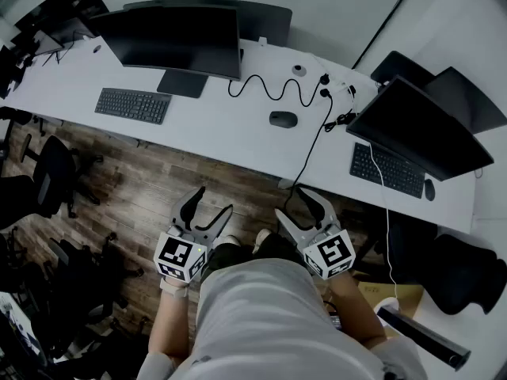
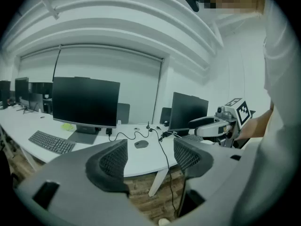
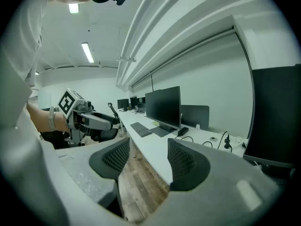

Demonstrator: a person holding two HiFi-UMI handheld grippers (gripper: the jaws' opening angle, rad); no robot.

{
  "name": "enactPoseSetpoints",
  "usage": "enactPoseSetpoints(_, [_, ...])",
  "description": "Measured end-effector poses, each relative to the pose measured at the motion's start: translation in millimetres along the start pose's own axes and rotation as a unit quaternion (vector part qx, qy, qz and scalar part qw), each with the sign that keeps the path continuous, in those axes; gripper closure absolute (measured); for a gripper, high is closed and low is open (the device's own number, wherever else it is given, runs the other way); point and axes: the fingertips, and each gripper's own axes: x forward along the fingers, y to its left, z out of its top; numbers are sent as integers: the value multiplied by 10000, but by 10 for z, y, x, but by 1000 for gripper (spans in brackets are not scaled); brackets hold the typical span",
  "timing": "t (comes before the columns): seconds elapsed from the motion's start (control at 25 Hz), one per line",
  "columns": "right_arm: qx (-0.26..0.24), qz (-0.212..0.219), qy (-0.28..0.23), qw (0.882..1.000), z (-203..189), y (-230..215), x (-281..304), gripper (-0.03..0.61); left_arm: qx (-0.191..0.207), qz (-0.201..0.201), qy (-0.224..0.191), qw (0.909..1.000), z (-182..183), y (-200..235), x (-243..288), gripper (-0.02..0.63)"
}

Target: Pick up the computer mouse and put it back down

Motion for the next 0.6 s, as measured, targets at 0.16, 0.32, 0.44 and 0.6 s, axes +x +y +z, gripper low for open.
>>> enactPoseSetpoints(0.16, [-161,49,67,9998,9,329,65,324,-228,118,-66,9996,-166,153,-409,308])
enactPoseSetpoints(0.32, [-265,95,199,9994,13,647,139,324,-307,87,-81,9995,-273,234,-687,308])
enactPoseSetpoints(0.44, [-399,165,298,9986,33,851,219,324,-263,89,-109,9996,-274,290,-840,308])
enactPoseSetpoints(0.6, [-558,257,365,9974,78,1049,381,324,-344,106,-126,9993,-388,423,-1012,308])
